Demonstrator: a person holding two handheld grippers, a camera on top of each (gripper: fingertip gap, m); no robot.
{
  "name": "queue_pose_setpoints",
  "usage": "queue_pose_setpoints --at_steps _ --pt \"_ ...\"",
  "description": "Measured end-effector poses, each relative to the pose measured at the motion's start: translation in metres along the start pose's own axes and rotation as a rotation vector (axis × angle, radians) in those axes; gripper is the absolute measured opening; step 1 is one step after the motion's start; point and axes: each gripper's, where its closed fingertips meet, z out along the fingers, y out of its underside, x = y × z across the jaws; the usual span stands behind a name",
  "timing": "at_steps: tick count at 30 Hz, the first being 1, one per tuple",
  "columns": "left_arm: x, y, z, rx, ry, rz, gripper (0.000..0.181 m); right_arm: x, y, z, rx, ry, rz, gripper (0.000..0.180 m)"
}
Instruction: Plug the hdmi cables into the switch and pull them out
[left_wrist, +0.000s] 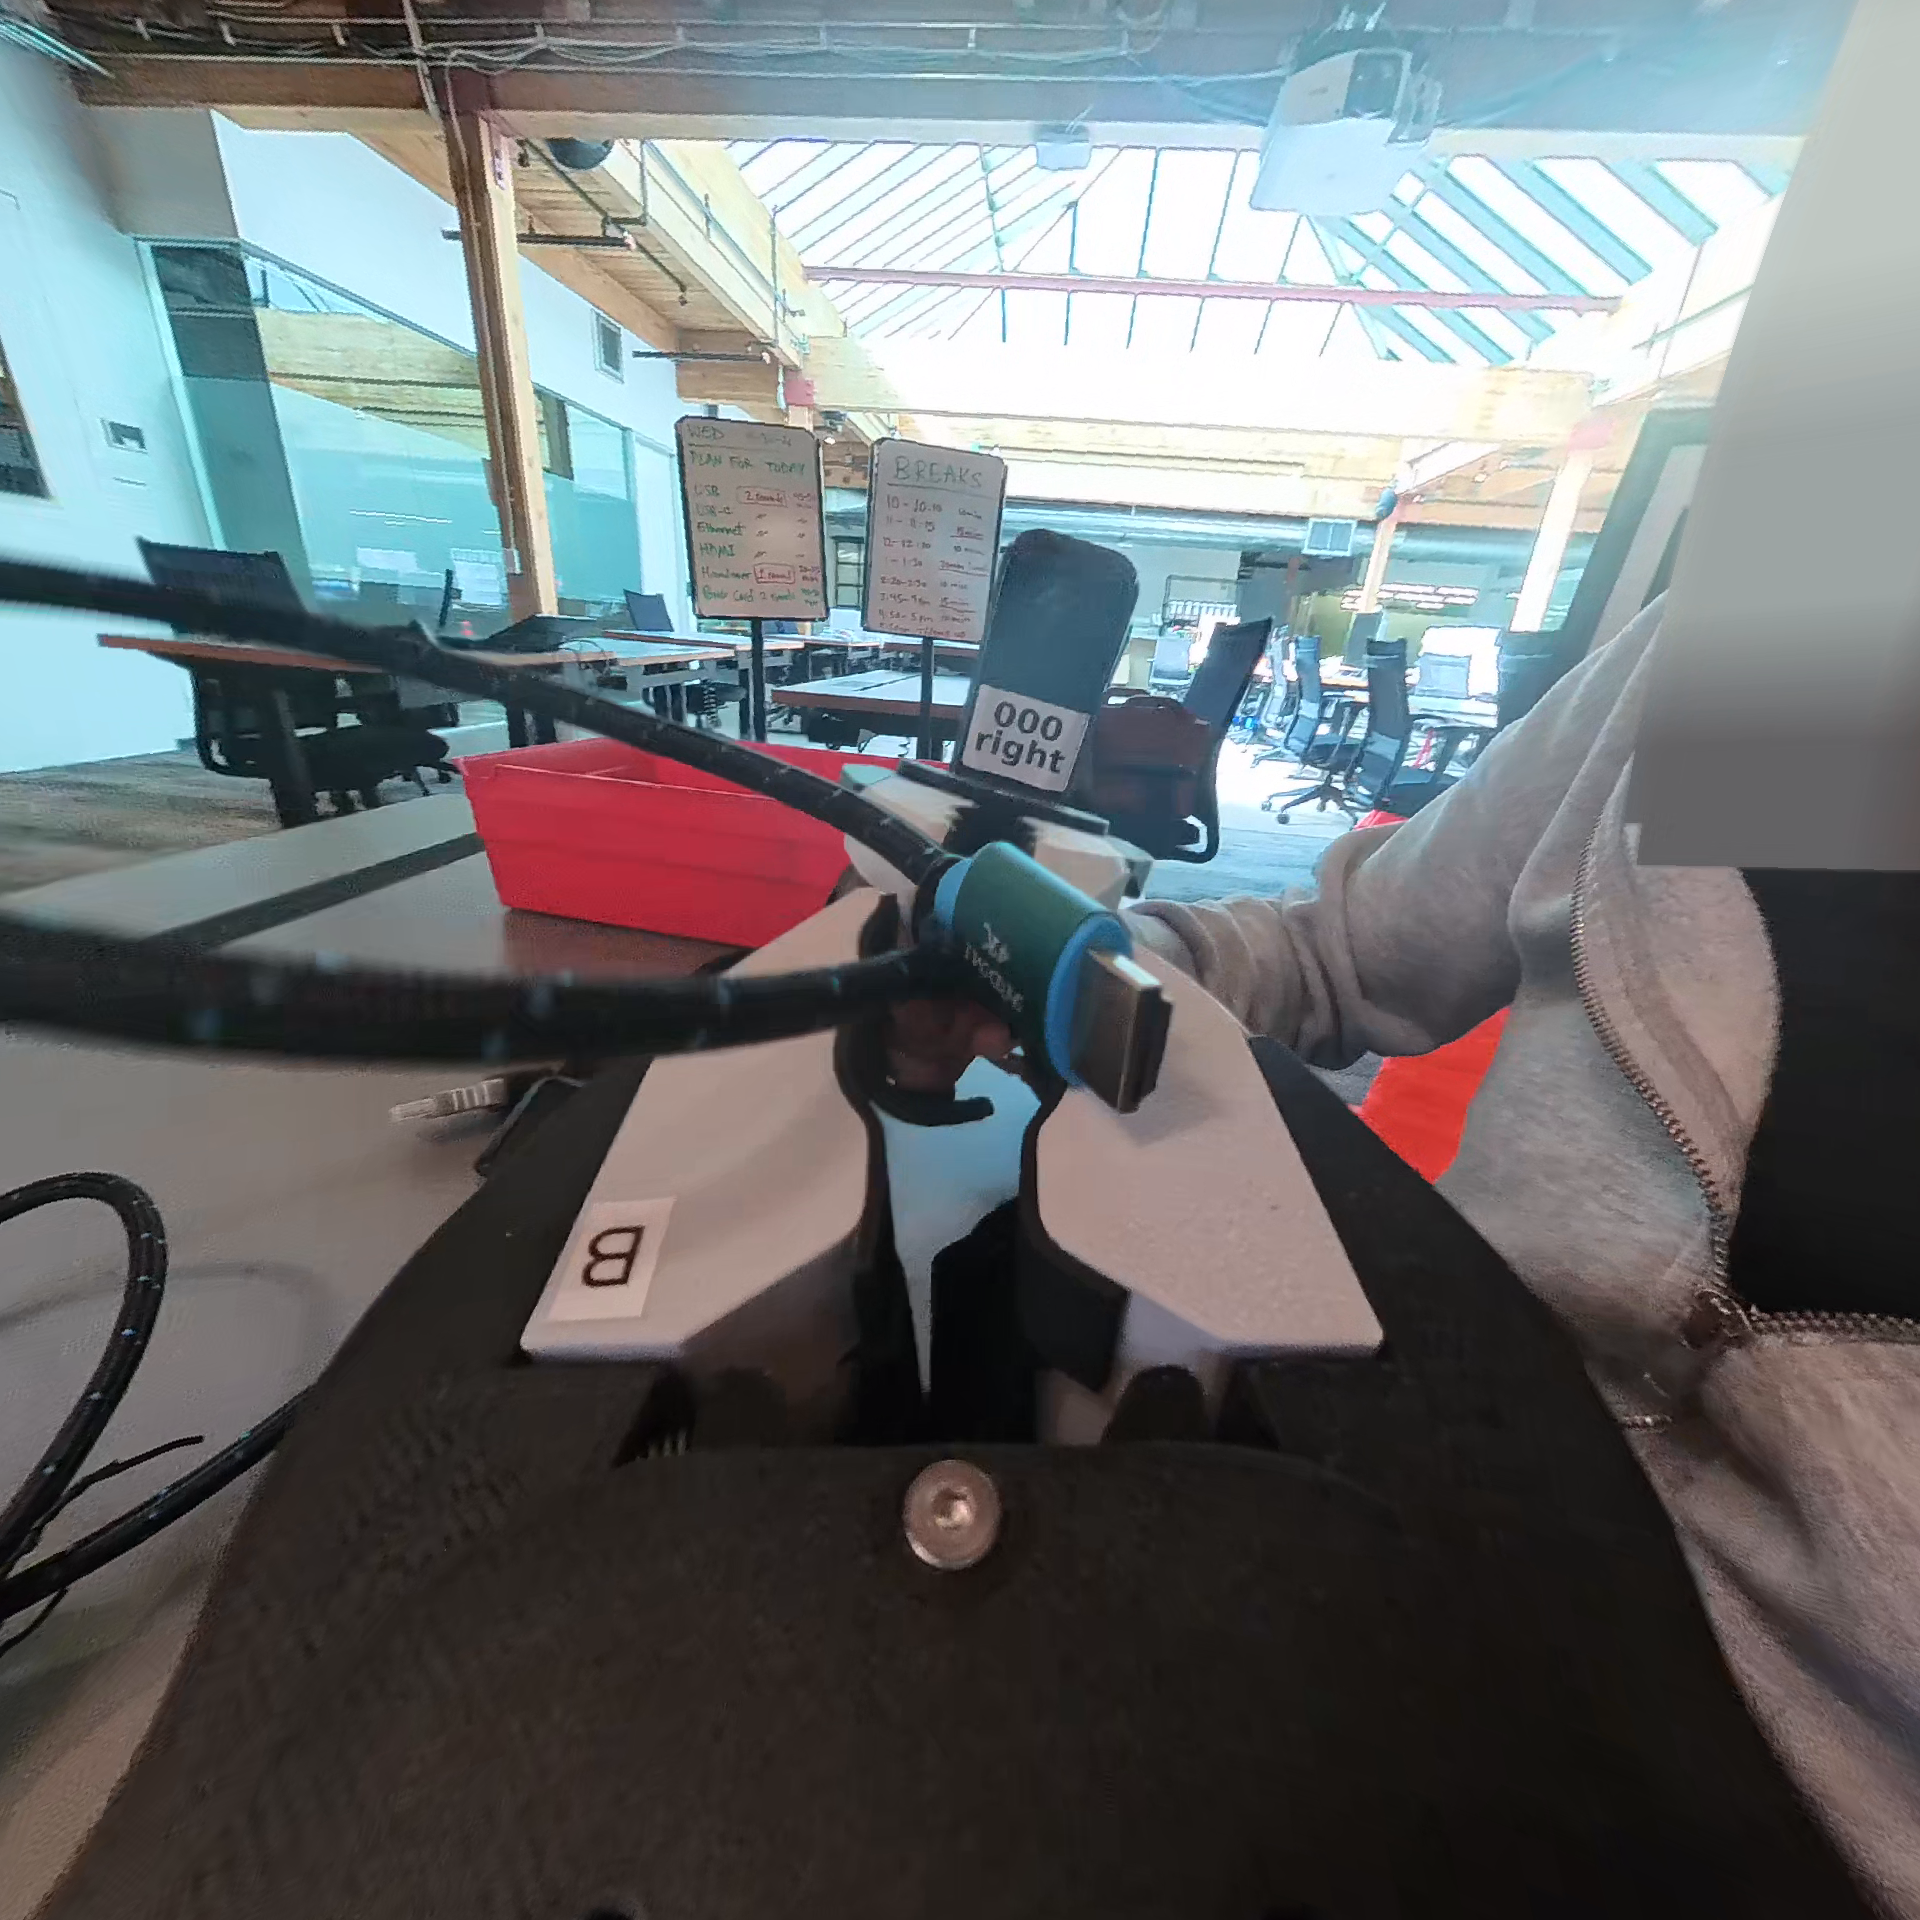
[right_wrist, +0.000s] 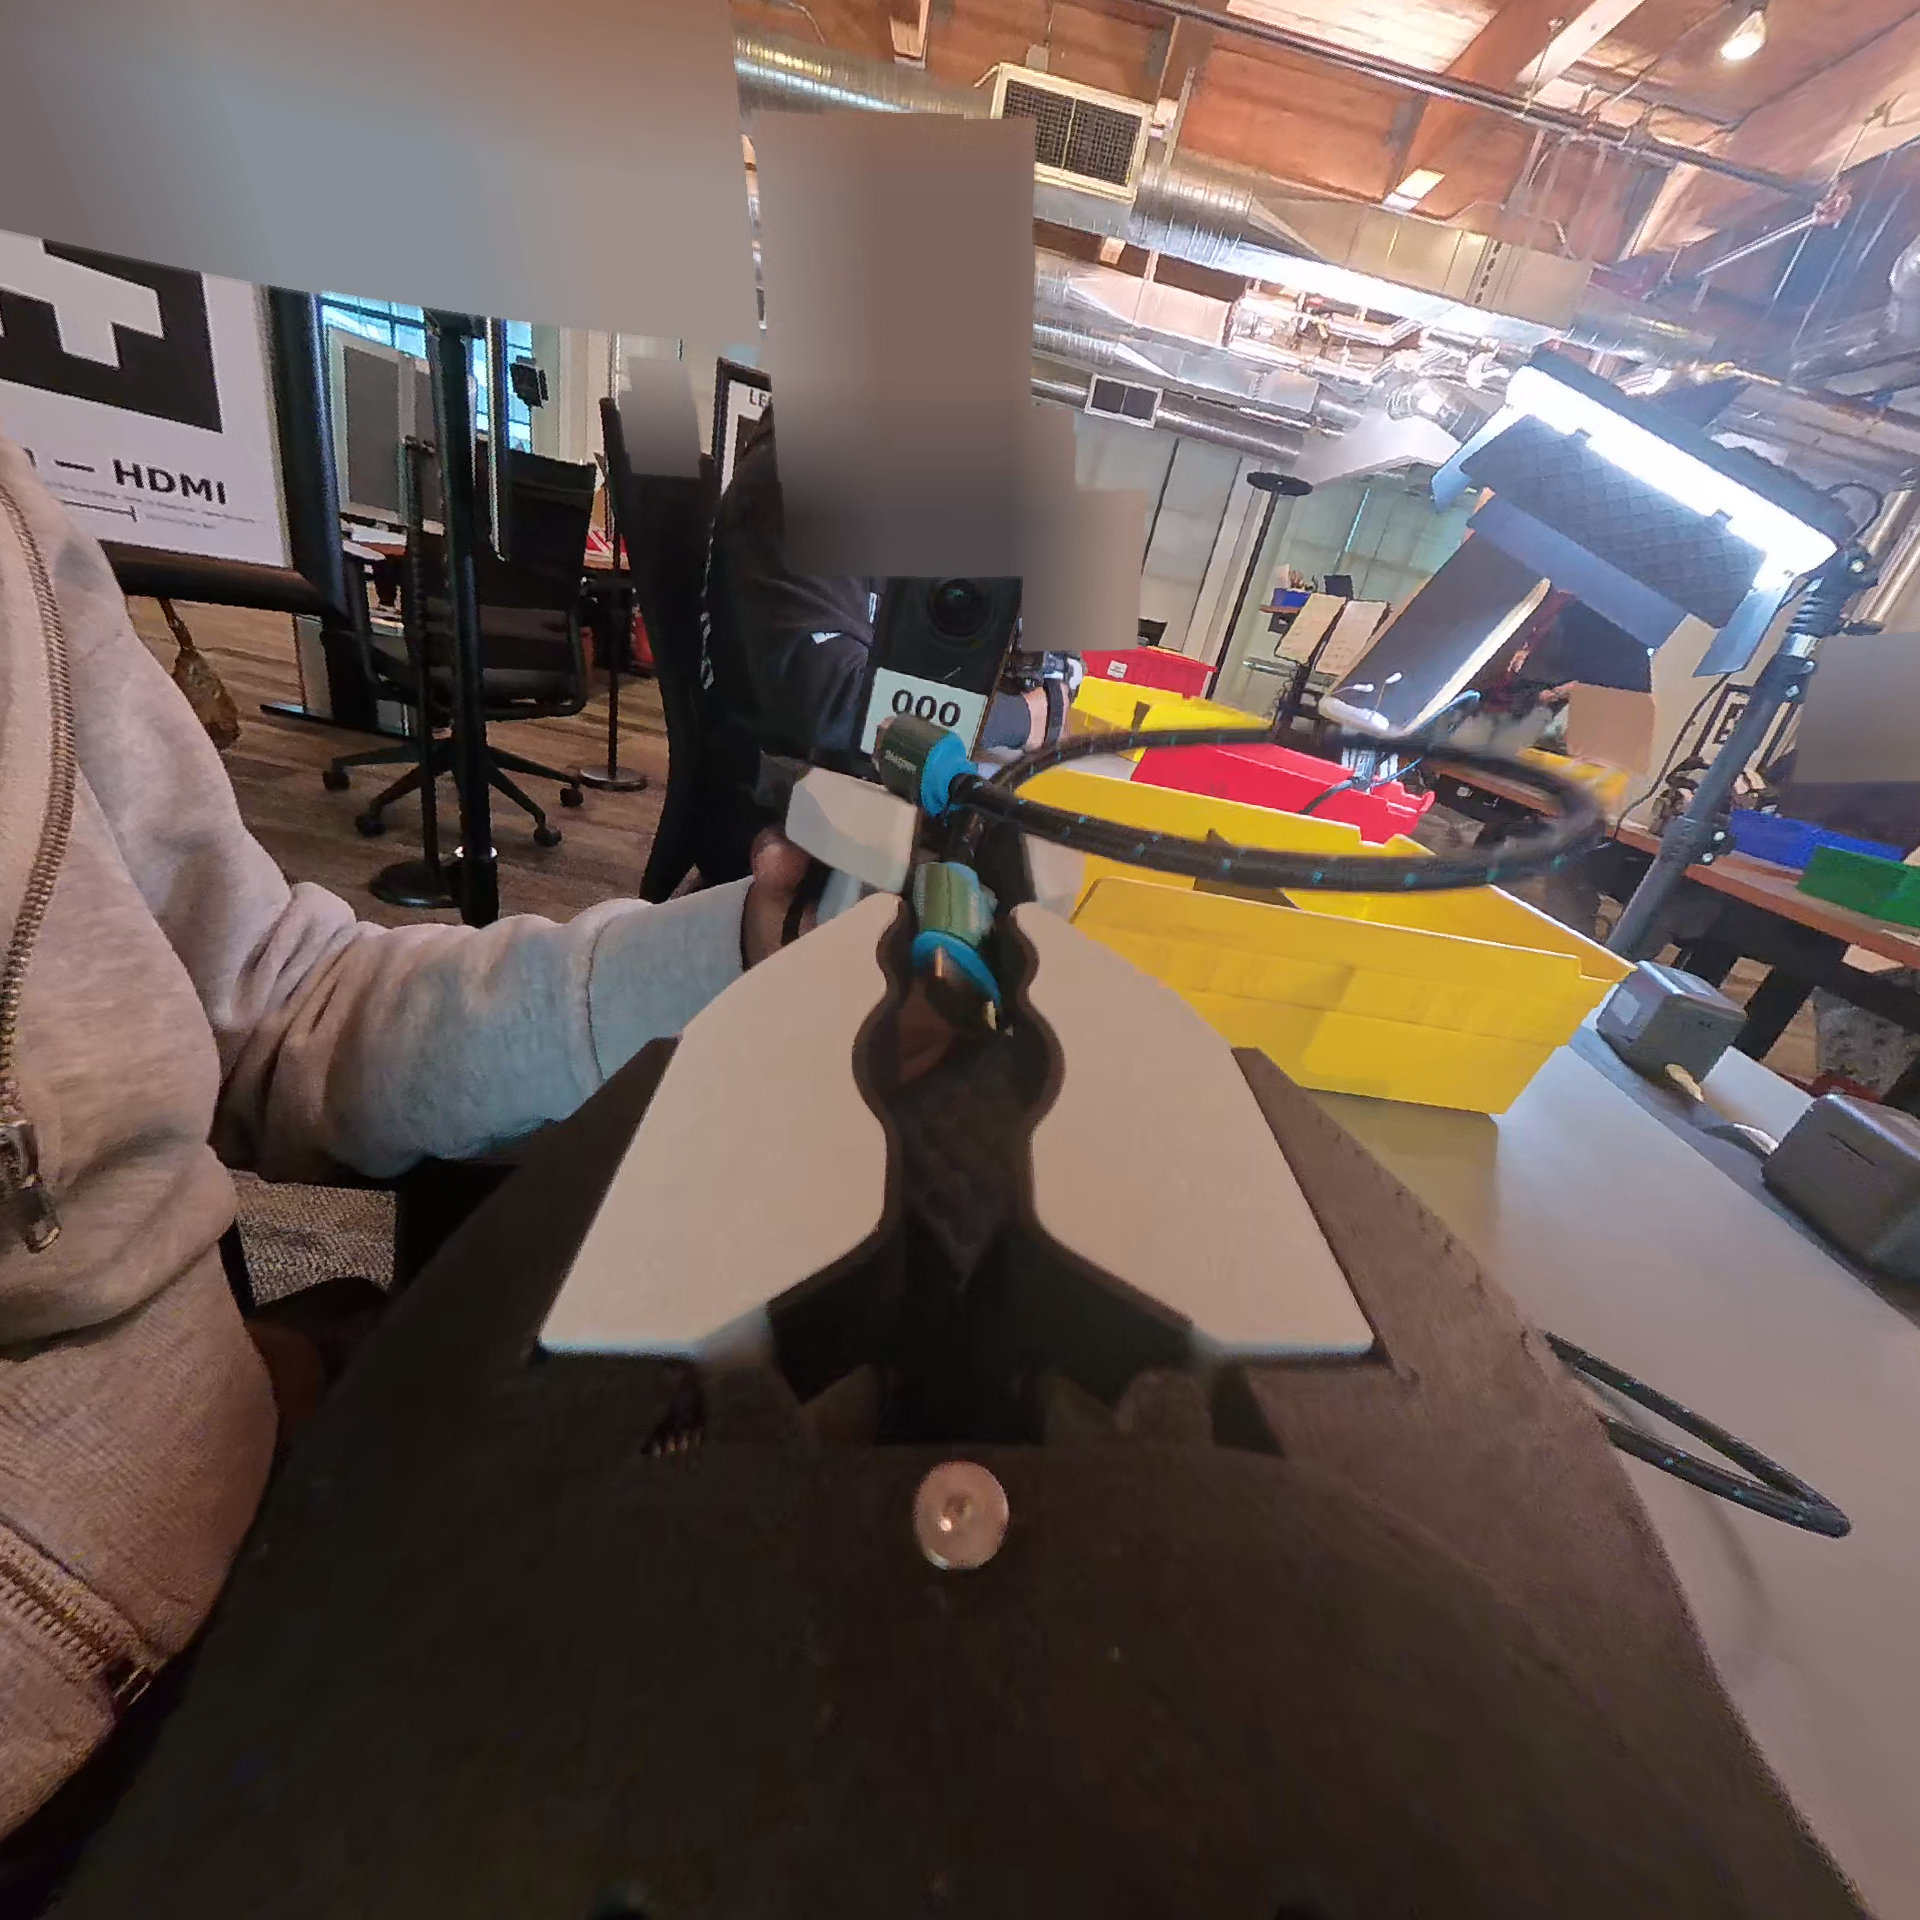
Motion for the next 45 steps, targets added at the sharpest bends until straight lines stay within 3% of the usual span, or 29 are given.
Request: queue_pose_setpoints --at_steps 10,16,32,45 --pt "-0.002 0.006 0.000 -0.050 -0.003 0.024 0.011 0.003 0.003 -0.004 0.017 -0.028 0.068 0.013" --pt "-0.012 0.014 -0.002 -0.103 -0.075 0.059 0.008 0.015 0.013 -0.003 -0.035 0.041 0.083 0.017" --pt "-0.019 0.010 -0.007 -0.090 -0.126 0.100 0.007 0.015 0.020 -0.002 -0.046 0.001 0.142 0.034" --pt "-0.012 0.015 -0.004 -0.115 -0.092 0.139 0.007 0.011 0.017 -0.005 -0.032 -0.010 0.136 0.032"
